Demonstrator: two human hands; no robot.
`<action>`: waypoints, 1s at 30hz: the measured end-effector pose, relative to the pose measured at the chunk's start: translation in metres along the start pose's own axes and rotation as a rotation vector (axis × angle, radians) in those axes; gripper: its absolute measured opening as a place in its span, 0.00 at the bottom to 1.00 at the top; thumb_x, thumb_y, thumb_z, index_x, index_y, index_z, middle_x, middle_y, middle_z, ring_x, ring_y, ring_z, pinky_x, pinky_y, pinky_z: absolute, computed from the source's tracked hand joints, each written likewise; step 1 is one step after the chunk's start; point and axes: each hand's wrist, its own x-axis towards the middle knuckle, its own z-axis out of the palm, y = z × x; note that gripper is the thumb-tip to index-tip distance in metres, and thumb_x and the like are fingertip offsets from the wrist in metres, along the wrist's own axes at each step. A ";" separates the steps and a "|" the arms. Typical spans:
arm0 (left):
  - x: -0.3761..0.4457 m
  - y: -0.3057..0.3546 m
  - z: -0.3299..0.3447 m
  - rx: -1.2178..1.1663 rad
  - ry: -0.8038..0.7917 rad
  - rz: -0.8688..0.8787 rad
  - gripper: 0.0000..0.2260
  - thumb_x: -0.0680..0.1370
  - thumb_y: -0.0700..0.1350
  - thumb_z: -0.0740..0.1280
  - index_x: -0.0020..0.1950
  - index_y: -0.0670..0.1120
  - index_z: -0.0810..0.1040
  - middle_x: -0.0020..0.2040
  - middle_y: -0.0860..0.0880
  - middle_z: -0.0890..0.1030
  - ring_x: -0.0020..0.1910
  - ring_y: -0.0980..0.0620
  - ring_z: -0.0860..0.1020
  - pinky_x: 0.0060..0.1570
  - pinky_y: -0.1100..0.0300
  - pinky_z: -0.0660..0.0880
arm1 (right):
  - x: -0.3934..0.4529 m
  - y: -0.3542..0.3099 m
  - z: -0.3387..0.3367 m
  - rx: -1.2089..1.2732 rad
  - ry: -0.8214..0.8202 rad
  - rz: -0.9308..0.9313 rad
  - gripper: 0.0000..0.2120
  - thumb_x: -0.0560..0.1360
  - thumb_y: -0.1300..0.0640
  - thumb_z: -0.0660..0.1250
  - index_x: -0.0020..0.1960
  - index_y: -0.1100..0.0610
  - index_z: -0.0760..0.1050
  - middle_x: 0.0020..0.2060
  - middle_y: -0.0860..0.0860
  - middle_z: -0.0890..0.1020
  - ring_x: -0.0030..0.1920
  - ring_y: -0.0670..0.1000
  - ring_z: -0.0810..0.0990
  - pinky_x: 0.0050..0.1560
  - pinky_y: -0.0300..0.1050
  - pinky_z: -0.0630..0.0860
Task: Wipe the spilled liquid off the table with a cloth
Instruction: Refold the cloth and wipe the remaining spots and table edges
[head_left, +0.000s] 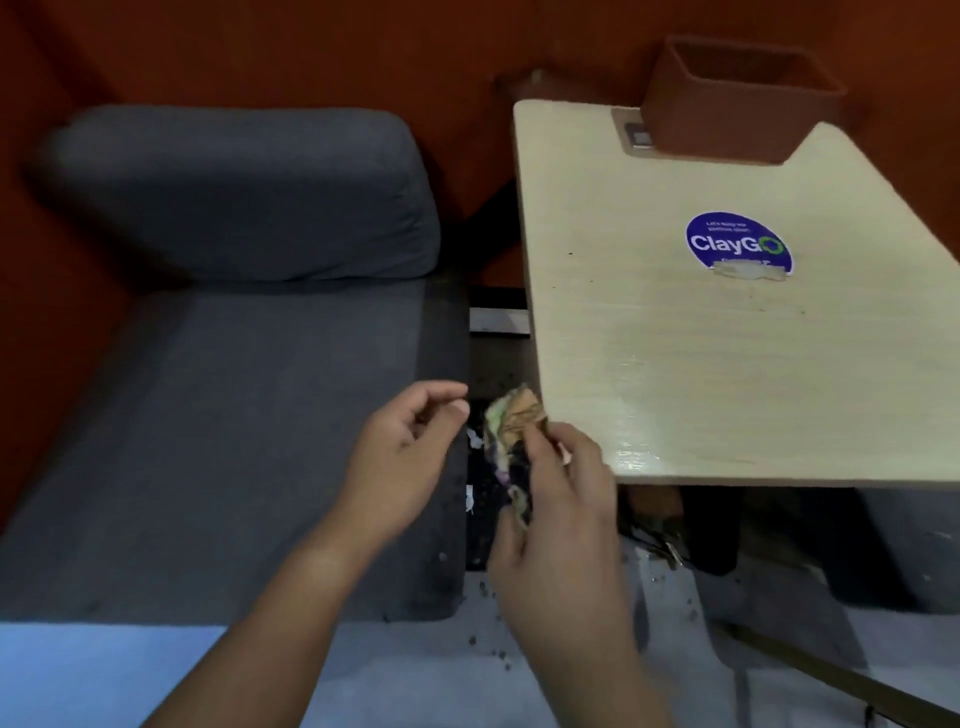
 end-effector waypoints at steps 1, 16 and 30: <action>-0.013 -0.005 -0.002 -0.047 0.026 -0.037 0.08 0.84 0.44 0.68 0.55 0.56 0.85 0.42 0.58 0.85 0.39 0.64 0.79 0.40 0.70 0.74 | 0.001 -0.008 0.005 0.057 -0.044 0.010 0.31 0.76 0.64 0.66 0.79 0.52 0.69 0.72 0.45 0.67 0.73 0.46 0.65 0.75 0.36 0.61; -0.076 -0.020 0.015 0.012 0.114 -0.169 0.10 0.75 0.57 0.70 0.55 0.67 0.77 0.46 0.55 0.77 0.35 0.55 0.76 0.36 0.68 0.71 | 0.087 -0.014 -0.036 -0.841 -0.760 -0.802 0.14 0.76 0.59 0.57 0.59 0.50 0.75 0.50 0.50 0.78 0.54 0.57 0.69 0.53 0.52 0.73; -0.017 -0.009 0.063 -0.083 0.171 -0.395 0.34 0.61 0.78 0.64 0.63 0.67 0.71 0.49 0.60 0.76 0.40 0.64 0.75 0.50 0.60 0.79 | 0.293 -0.072 -0.020 -0.954 -0.973 -0.889 0.16 0.79 0.60 0.66 0.63 0.45 0.82 0.60 0.45 0.82 0.61 0.49 0.78 0.63 0.45 0.75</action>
